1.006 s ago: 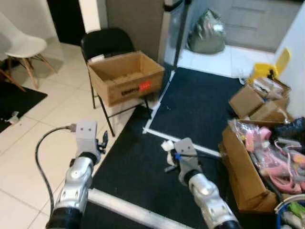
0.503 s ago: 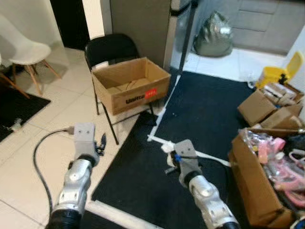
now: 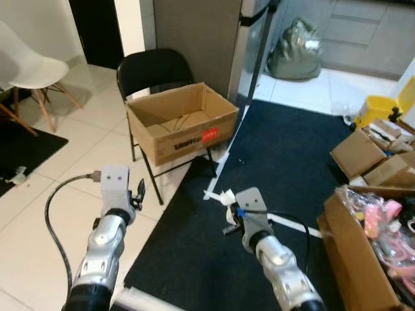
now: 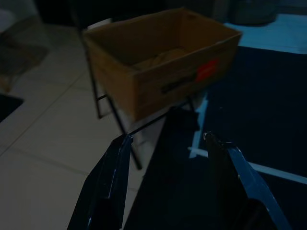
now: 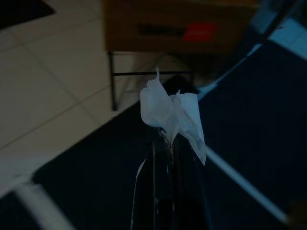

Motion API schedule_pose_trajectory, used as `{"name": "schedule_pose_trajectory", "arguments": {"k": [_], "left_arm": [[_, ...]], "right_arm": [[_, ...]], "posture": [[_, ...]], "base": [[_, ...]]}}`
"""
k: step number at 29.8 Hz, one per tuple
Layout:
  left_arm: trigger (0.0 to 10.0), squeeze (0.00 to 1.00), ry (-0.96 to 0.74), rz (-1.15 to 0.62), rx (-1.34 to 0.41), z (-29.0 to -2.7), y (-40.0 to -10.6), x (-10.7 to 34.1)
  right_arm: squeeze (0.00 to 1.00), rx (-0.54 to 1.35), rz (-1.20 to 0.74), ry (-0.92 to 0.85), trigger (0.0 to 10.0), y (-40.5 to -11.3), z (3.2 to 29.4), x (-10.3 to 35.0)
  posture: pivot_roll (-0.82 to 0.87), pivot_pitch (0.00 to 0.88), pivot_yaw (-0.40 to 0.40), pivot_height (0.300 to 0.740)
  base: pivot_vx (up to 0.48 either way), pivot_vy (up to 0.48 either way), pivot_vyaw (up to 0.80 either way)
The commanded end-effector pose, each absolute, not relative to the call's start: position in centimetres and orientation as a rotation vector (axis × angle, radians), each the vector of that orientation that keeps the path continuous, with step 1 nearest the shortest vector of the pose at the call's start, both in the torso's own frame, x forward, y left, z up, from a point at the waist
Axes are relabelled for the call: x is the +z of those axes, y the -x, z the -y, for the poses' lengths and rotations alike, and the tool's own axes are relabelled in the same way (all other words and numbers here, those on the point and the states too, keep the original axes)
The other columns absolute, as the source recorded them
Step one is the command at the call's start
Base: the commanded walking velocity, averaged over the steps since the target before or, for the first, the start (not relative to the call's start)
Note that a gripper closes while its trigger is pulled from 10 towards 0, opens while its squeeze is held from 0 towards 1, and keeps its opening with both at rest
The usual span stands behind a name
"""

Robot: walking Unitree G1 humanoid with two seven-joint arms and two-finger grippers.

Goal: Picking trash to rubbish bin

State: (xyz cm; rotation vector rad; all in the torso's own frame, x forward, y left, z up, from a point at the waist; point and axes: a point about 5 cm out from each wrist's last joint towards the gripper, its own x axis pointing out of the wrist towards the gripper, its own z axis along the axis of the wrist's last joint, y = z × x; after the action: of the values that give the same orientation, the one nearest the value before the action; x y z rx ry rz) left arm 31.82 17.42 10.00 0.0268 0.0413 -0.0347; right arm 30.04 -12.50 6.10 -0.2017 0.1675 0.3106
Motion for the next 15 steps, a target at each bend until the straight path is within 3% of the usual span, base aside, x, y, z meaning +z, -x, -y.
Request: {"name": "schedule_pose_trajectory", "arguments": {"k": [1,15], "left_arm": [[10.0,0.0,-0.028,-0.055,-0.028,-17.65,-31.54,9.59],[10.0,0.0,-0.027,-0.053,-0.014,-17.97,-31.47,9.69]], "right_arm": [[0.0,0.318,-0.181,0.199,10.0,-29.82,12.21,5.79],[0.0,0.333,-0.168,0.2,10.0,-30.08,11.67,6.03]], "posture": [[0.0,0.052,-0.013,0.74],[0.0,0.073,-0.016,0.74]], "base": [[0.33,0.0,0.0],[0.331,0.0,0.0]]}}
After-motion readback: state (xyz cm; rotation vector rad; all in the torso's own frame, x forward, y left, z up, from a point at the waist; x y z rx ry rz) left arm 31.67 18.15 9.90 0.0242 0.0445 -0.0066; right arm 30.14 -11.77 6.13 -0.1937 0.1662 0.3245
